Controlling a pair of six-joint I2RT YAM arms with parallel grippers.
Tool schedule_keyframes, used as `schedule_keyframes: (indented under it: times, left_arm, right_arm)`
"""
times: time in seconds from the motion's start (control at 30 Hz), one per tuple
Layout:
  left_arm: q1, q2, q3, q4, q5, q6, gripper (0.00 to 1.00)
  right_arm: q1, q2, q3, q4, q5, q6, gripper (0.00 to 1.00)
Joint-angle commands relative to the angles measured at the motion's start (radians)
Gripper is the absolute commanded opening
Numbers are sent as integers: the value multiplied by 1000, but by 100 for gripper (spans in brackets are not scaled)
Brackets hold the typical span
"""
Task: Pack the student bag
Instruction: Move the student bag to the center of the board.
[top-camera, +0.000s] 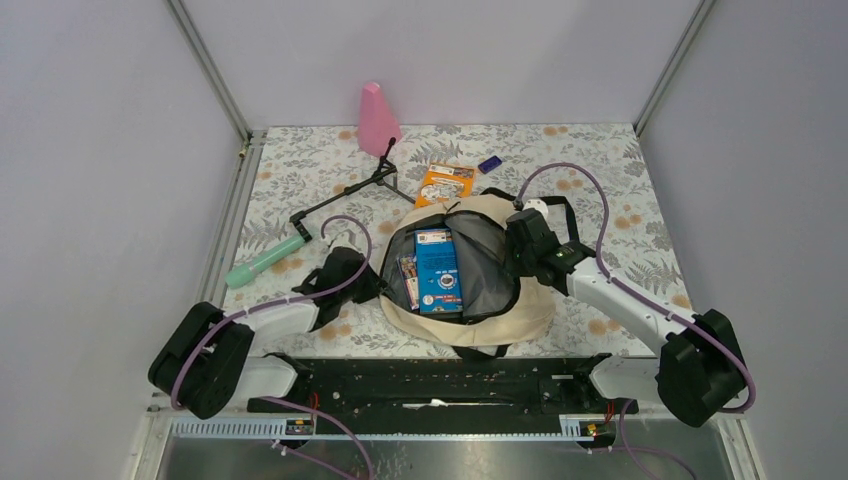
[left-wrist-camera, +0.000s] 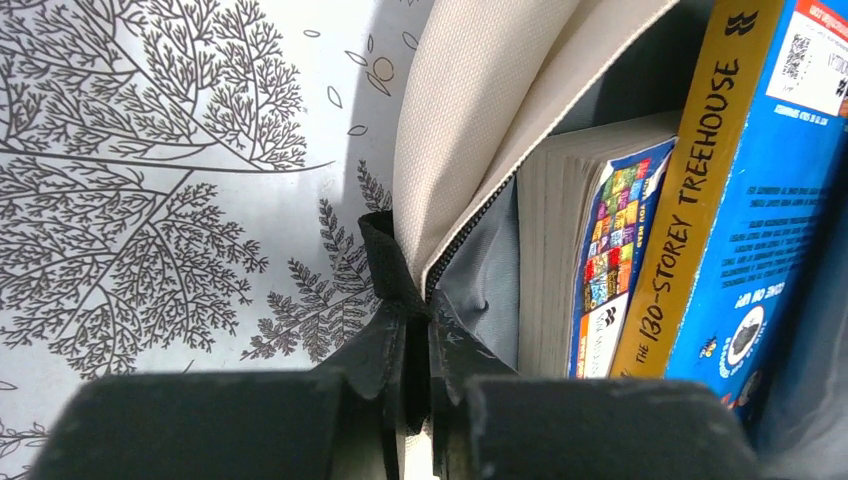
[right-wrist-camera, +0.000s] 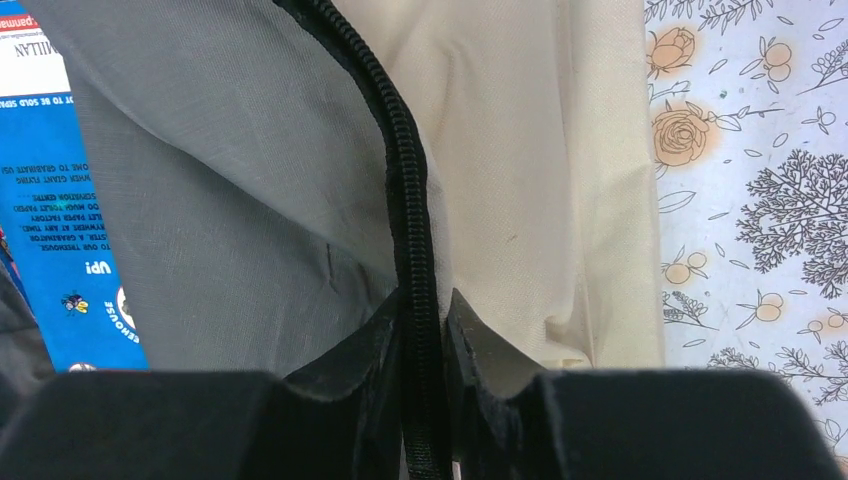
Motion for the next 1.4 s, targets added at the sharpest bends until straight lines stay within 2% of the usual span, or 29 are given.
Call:
schedule_keyframes:
  times: [0.0, 0.13, 0.33, 0.37, 0.4, 0.43, 0.47, 0.5, 0.57, 0.7, 0.77, 0.9, 1.03, 1.13, 1.37]
  left_arm:
    - [-1, -60, -57, 32, 53, -27, 0]
    - [-31, -248, -147, -35, 64, -73, 0]
    - [-80, -493, -176, -230, 96, -127, 0]
    - [-82, -520, -178, -249, 107, -135, 3]
    - [-83, -541, -174, -265, 118, -139, 14]
    - [-83, -562, -168, -290, 126, -141, 30]
    - [-84, -584, -155, -323, 127, -139, 51]
    - [-84, -609, -134, -367, 117, -128, 62]
    - [-84, -676, -47, -473, 85, -97, 75]
    - [-83, -727, 163, -640, 23, 11, 94]
    - [-75, -688, 266, -681, 14, 76, 98]
    - [-13, -486, 434, -649, 64, 182, 99]
    - [68, -232, 550, -508, 152, 237, 99]
    - [126, -26, 660, -410, 213, 266, 99]
    - [196, 387, 918, -298, 298, 308, 96]
  right_arm:
    - [-2, -22, -30, -48, 64, 14, 24]
    - [-2, -42, -74, -49, 71, 35, 23]
    - [-1, -99, -153, -62, 48, 91, 20]
    - [-2, -116, -164, -62, 41, 97, 21]
    - [-1, -132, -172, -69, 33, 98, 23]
    - [-1, -150, -170, -84, 24, 98, 27]
    - [-1, -168, -160, -108, 14, 91, 34]
    - [-1, -195, -138, -134, -2, 79, 43]
    - [-2, -242, -86, -195, -19, 48, 67]
    - [-2, -321, 56, -326, -14, -28, 92]
    - [-9, -331, 134, -349, -17, -56, 99]
    - [-73, -241, 301, -354, -119, -92, 100]
    - [-115, -79, 429, -267, -180, -113, 100]
    - [-183, 68, 515, -193, -282, -70, 99]
    - [-248, 403, 671, -16, -414, 31, 94]
